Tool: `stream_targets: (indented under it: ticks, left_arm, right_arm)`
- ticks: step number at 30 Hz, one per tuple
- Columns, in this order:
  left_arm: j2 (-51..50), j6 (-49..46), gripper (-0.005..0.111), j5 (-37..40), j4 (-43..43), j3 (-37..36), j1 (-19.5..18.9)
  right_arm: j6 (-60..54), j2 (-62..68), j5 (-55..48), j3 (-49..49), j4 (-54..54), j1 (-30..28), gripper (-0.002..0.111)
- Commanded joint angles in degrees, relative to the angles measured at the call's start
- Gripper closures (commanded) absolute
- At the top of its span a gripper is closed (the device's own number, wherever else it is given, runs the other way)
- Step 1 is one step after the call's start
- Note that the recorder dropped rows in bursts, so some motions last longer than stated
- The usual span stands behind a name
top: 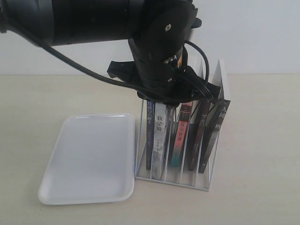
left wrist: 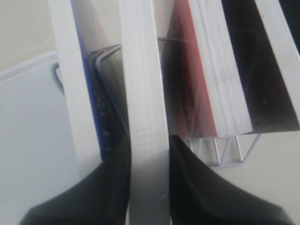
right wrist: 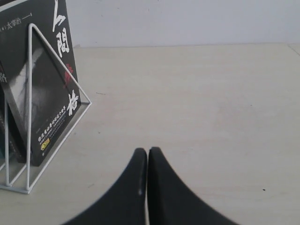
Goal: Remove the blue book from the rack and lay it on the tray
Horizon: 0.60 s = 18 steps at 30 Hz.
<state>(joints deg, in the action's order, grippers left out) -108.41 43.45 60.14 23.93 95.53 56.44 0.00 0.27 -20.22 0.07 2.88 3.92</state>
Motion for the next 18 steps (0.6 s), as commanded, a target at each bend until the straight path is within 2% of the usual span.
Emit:
stream_targets:
  ticks: [1,6,18]
  left_arm:
    - [0.7,-0.7,0.088,-1.3,0.4,0.1,0.2]
    - [0.7,-1.1,0.064,-1.3,0.4,0.1,0.2]
    - [3.2,-1.5,0.062,-1.8,2.2,0.1,0.2]
  right_arm:
    - [0.0,-0.3,0.7,-0.1,-0.4,-0.4,0.108]
    - [0.0,-0.3,0.7,-0.1,-0.4,-0.4,0.108]
    - [0.0,-0.3,0.7,-0.1,-0.4,-0.4,0.108]
